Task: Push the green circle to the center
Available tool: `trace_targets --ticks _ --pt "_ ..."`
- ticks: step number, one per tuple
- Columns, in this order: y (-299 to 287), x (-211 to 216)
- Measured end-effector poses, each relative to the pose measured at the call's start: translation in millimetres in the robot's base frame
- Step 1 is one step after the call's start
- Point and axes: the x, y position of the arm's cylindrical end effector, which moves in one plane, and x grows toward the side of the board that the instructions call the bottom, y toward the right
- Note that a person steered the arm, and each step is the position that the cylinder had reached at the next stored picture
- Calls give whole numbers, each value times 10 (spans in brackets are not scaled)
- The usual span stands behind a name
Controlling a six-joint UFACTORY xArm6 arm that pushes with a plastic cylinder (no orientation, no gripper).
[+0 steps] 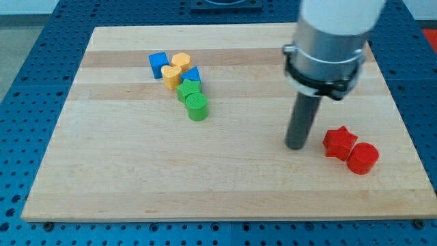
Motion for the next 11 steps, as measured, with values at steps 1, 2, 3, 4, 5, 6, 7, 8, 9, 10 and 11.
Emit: trace_targets --ticks 1,2,3,4,5,6,7,8,9,10,11 --pt "-512 45" --pt "-1045 140" --pt "-1587 229" --pt "-2077 301" --pt "-2122 -115" --pt "-2139 -541" --pt "-2139 -546" --pt "-1970 -580" --pt "-1420 -720" --pt "-957 -764" --pt "-578 -784"
